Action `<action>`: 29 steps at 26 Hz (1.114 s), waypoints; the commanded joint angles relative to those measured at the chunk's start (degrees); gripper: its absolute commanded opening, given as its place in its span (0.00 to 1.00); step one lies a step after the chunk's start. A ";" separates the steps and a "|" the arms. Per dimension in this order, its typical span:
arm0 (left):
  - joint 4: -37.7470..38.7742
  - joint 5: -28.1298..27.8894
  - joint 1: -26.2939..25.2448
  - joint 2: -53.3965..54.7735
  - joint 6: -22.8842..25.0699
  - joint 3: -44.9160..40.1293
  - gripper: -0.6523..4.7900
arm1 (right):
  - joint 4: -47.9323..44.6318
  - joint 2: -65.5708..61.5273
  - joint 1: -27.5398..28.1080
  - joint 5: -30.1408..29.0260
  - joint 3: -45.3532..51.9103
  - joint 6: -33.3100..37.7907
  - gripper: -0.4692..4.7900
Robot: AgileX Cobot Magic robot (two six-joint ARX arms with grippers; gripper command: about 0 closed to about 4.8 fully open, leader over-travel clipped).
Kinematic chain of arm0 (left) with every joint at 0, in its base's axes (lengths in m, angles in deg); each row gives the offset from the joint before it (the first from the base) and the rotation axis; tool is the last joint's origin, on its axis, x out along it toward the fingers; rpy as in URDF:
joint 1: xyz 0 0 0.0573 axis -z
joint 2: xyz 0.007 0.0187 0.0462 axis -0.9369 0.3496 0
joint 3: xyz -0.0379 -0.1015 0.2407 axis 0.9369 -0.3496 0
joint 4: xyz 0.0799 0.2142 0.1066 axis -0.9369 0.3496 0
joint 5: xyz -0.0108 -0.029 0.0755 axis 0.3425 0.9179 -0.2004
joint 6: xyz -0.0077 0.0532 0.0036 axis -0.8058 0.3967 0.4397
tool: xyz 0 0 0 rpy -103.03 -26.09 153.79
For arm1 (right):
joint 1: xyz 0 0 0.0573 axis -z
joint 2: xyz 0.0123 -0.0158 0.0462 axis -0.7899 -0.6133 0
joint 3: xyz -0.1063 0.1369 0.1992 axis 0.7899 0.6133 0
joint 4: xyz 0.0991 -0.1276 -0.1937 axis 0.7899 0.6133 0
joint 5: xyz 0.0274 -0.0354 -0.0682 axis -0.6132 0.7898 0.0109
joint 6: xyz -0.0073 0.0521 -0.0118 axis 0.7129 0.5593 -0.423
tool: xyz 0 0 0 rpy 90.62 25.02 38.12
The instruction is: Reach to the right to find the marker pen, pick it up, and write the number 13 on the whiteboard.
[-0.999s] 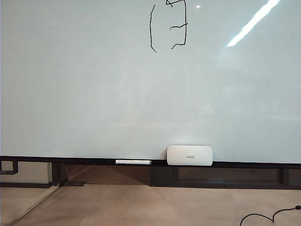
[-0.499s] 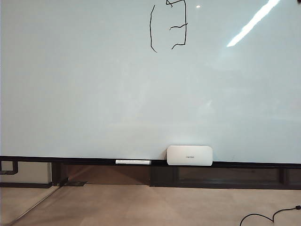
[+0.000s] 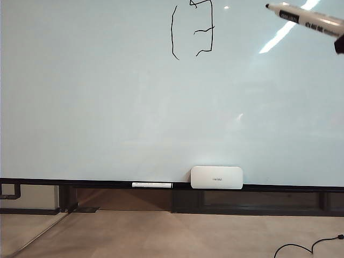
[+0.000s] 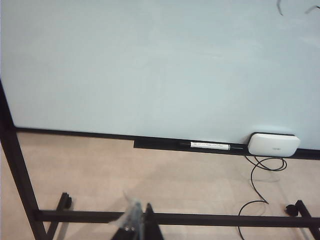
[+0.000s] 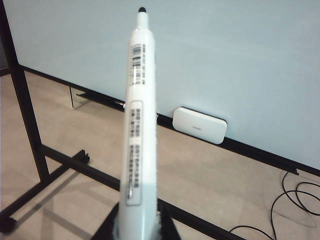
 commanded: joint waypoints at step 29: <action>-15.10 1.60 -0.04 -0.48 2.29 -16.04 0.11 | 5.33 -0.02 -0.02 0.04 2.10 0.70 0.08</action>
